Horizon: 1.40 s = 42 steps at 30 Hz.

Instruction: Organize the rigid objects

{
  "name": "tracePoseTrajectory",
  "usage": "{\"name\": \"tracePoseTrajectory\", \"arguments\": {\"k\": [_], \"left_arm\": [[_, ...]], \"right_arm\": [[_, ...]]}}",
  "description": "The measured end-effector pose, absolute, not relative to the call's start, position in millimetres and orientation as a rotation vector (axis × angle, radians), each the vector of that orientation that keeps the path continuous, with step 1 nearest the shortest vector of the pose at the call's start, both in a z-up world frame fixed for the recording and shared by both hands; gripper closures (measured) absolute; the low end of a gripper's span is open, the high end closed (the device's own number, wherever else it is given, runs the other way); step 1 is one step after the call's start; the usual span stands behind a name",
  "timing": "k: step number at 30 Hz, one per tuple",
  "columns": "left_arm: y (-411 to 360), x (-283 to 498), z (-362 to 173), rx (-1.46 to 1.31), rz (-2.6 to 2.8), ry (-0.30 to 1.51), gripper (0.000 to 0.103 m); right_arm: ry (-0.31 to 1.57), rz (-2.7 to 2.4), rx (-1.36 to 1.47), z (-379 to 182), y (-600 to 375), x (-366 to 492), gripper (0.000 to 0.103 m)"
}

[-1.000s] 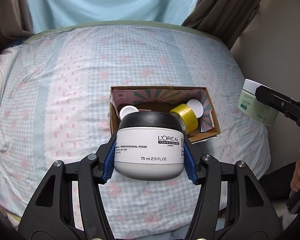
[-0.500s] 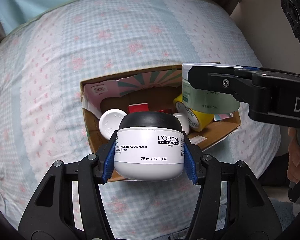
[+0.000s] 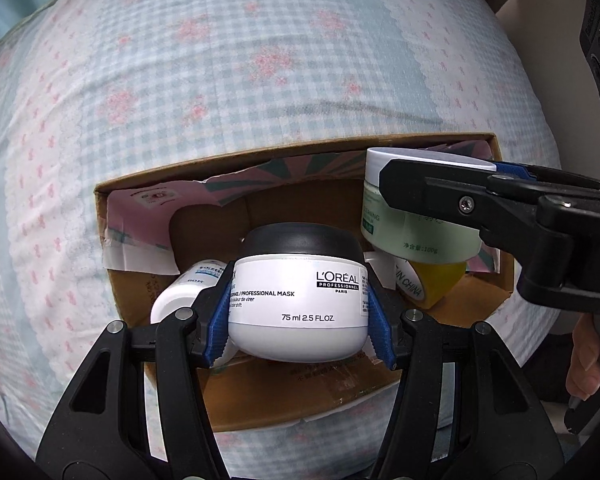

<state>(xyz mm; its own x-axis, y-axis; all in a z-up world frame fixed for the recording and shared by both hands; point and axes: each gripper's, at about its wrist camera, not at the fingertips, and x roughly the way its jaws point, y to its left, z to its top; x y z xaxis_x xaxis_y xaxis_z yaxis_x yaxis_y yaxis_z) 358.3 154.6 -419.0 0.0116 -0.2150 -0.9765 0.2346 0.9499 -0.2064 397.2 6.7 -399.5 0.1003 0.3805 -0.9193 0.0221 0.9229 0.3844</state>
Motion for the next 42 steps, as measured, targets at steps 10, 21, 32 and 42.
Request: {"name": "tracePoseTrajectory", "arguments": {"k": [10,21,32,42], "left_arm": [[155.3,344.5,-411.9,-0.015,-0.365,1.541,0.000],[164.4,327.0,-380.4,-0.034,-0.317,1.494,0.000],[180.5,277.6,-289.2,-0.027,-0.254,1.300,0.000],[186.3,206.0,-109.6,-0.015,-0.163,0.876,0.000]], "right_arm": [[1.515,0.158,0.313,-415.8,0.9,401.8,0.021],[1.519,0.222,0.306,-394.9,-1.5,378.6,0.021],[1.389,0.236,0.258,-319.2,-3.5,337.2,0.020],[1.039,0.151,0.136,-147.0,-34.2,242.1,0.020]]}}
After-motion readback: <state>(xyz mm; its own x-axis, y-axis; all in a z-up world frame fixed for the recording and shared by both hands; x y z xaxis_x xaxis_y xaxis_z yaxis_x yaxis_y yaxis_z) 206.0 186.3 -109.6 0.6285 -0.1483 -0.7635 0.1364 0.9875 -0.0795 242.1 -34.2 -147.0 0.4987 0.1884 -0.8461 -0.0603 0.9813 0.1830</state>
